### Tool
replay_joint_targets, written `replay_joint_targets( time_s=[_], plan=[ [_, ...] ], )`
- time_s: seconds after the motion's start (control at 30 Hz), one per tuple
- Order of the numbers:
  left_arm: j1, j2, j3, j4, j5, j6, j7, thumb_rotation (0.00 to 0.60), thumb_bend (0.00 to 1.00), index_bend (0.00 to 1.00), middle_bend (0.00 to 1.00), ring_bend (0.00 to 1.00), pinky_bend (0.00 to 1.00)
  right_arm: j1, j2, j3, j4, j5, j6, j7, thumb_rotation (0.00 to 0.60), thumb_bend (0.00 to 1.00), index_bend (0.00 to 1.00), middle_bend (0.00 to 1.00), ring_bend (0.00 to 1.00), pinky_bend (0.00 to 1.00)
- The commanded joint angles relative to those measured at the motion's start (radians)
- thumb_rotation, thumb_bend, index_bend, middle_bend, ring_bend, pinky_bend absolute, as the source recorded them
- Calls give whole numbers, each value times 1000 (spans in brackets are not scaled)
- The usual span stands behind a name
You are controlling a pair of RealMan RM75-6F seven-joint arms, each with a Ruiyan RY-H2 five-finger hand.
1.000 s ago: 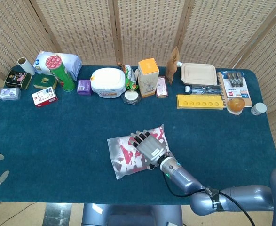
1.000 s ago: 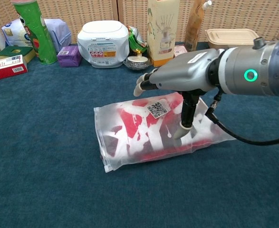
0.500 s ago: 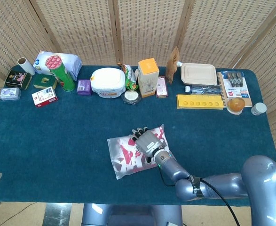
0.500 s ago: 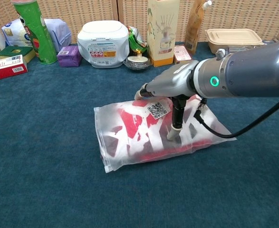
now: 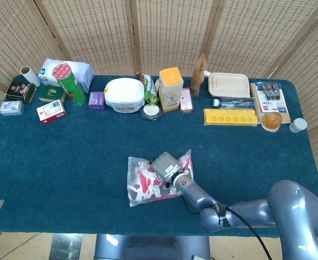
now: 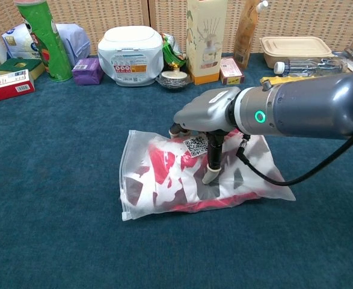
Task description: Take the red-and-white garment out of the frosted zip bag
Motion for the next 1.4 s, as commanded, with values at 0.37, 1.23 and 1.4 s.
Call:
replay_joint_targets(
  time_s=[0.37, 1.23, 1.4],
  plan=[
    [-47, 49, -10, -48, 26, -51, 56, 600, 216, 437, 373, 255, 290, -178, 217, 89, -140, -321, -144, 513, 583, 266, 847, 849, 1000, 1000],
    [-501, 193, -112, -230, 138, -571, -89, 600, 159, 442, 989, 933, 917, -298, 345, 235, -203, -607, -296, 1108, 582, 266, 848, 854, 1000, 1000],
    [-579, 212, -123, -266, 116, -673, -141, 600, 198, 454, 1000, 978, 952, -283, 331, 233, -185, -593, -304, 1123, 584, 265, 848, 854, 1000, 1000]
  ],
)
